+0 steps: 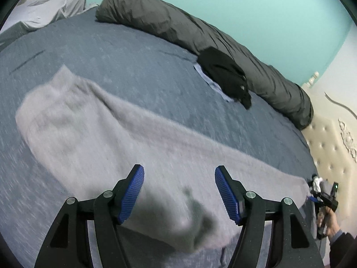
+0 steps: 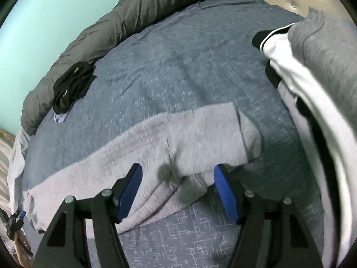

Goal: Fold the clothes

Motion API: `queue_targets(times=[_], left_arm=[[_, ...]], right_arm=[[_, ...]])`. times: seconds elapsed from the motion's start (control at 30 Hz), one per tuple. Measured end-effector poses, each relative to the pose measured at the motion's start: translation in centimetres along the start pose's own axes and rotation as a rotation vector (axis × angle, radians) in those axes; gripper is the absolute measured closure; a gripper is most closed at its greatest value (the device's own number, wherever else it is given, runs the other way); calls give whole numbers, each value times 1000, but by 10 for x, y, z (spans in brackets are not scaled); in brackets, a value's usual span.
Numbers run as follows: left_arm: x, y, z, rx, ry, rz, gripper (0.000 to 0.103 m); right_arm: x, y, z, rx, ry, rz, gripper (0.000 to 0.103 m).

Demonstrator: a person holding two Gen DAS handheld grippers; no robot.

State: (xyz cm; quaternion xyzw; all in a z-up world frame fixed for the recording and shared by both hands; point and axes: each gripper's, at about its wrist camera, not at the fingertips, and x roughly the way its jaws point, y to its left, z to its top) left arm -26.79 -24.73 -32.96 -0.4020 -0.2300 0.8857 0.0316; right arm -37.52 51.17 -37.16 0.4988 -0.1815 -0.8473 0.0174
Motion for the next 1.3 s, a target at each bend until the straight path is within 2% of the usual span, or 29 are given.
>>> queue_targets(times=[0.2,0.4,0.5,0.63,0.77,0.83,0.9,0.93,0.97,1.0,1.13,1.23,1.3], left_arm=[[4,-3,-40,-32,-3,-24,33],[9,-17,-55,37,-14,1,32],[17,-20,-57,51,-8,7,32],[18,-21,-59,51,-14,3,32],[19,-20,-59,39,-21,-8,32],[20,-21,-59,39,-21,-9,32],[21,-21,-58,39,-22,-12,32],[22,-21,-58,37,-21,-14,32],[22,-20,-58,36,-21,-17,32],[23,-20,-57,33,-21,-19,32],[22,-18,-58,34,-22,-19,32],[21,-18,-56,30,-24,-26,31],[20,-17,-55,29,-25,-29,32]], right_arm=[[12,2,-8,-16,2,-6,38],[13,5,0,-16,-39,-92,38],[10,1,3,24,-50,-69,38],[25,-8,0,90,17,-40,38],[32,-5,-9,123,2,-43,38],[31,-1,-9,112,-30,-65,46],[26,0,-8,105,-75,-91,66],[23,0,-7,101,-93,-90,71],[20,1,-5,96,-108,-83,84],[18,3,-4,77,-115,-84,89],[8,14,-2,1,-137,-97,93],[-8,9,1,5,-190,-109,94],[-13,2,4,9,-191,-117,94]])
